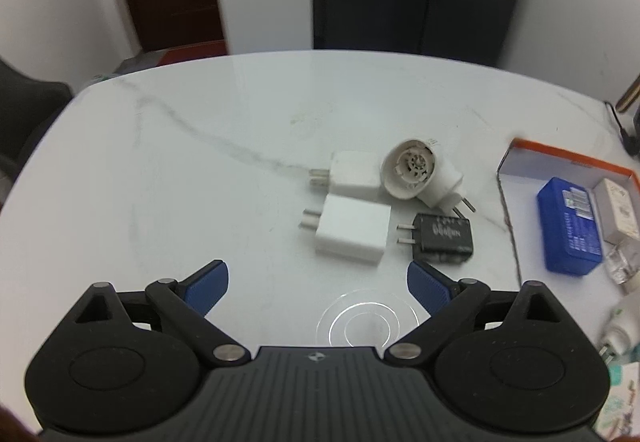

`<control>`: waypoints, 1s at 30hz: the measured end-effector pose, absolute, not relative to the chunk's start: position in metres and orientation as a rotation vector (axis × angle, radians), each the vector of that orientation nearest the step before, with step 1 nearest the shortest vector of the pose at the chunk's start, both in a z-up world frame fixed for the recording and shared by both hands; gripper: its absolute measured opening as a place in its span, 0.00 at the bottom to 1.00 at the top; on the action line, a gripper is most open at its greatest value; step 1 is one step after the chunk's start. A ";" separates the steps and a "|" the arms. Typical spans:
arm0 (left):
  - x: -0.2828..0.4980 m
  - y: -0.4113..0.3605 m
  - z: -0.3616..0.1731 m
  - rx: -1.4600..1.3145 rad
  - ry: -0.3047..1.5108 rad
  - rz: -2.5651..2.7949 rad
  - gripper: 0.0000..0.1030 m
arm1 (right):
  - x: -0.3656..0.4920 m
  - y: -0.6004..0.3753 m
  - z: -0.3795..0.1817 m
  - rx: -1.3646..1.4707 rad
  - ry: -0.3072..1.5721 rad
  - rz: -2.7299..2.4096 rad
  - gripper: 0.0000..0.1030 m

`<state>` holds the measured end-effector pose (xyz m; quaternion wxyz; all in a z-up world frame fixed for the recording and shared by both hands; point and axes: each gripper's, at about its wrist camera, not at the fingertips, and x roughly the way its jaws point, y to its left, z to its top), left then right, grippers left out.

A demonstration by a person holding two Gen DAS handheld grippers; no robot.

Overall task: Organize rigid objects
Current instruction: 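Move both tools back toward the chargers on the table, then grasp the white charger with the left tool while the right tool grasps the black charger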

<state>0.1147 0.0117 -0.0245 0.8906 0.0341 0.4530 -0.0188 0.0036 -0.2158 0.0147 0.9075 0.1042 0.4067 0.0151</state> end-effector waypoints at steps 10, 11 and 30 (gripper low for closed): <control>0.157 0.019 -0.059 0.125 0.940 -0.106 0.98 | 0.004 -0.209 -0.002 0.272 0.853 -0.051 0.72; 0.157 0.022 -0.061 0.121 0.940 -0.114 0.98 | 0.004 -0.207 -0.002 0.272 0.851 -0.054 0.72; 0.130 0.059 -0.052 0.076 0.904 -0.165 0.64 | 0.075 -0.158 -0.023 0.248 0.857 0.007 0.75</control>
